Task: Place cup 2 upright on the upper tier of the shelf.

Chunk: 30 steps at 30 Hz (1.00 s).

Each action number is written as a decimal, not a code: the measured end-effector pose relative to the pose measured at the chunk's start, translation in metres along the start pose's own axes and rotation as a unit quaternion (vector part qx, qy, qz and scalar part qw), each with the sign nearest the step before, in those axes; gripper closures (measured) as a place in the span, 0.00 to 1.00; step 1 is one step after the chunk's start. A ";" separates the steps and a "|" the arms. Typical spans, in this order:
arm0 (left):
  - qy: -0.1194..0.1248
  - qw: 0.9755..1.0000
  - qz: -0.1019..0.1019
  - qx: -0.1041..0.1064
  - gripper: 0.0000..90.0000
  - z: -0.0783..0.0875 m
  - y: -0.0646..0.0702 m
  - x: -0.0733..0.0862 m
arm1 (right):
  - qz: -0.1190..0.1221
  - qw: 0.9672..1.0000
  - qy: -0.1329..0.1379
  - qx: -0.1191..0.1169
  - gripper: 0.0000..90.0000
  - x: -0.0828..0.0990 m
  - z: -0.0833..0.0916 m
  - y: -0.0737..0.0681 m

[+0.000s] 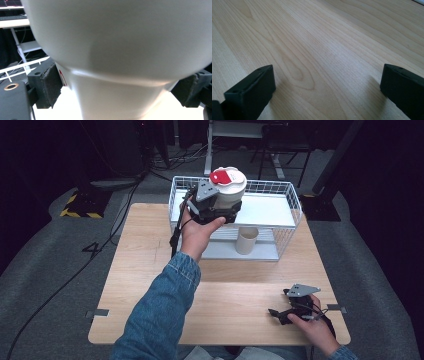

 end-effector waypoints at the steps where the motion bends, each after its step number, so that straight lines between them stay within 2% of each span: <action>1: 0.003 1.000 0.003 -0.003 0.13 -0.003 -0.002 -0.001 | -0.002 1.000 0.000 0.000 0.00 0.000 0.000 0.000; 6: 0.010 1.000 0.011 -0.015 0.13 -0.013 -0.008 -0.007 | -0.002 1.000 0.000 0.000 0.00 0.000 0.000 0.000; 9: 0.013 1.000 0.024 -0.011 0.13 -0.021 -0.013 -0.008 | -0.001 1.000 0.001 0.000 0.00 0.000 0.000 0.000; 15: -0.002 0.999 0.029 -0.025 0.13 -0.034 -0.019 -0.008 | -0.001 1.000 0.001 0.000 0.00 0.000 0.000 0.000; 19: 0.000 0.999 0.044 -0.031 0.13 -0.041 -0.024 -0.004 | 0.001 1.000 0.001 -0.002 0.00 -0.001 0.000 0.000; 30: -0.015 0.998 0.051 -0.038 0.13 -0.052 -0.028 0.001 | 0.000 1.000 0.001 -0.003 0.00 -0.001 0.000 -0.001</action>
Point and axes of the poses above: each handheld gripper's, and its own axes: z roughly backward along the jaws, x roughly out of its underside, y roughly to its right, the point moved 1 cm from there along -z, roughly forward along the jaws, and after that the axes turned 12 degrees about -y, right-handed, at the moved point
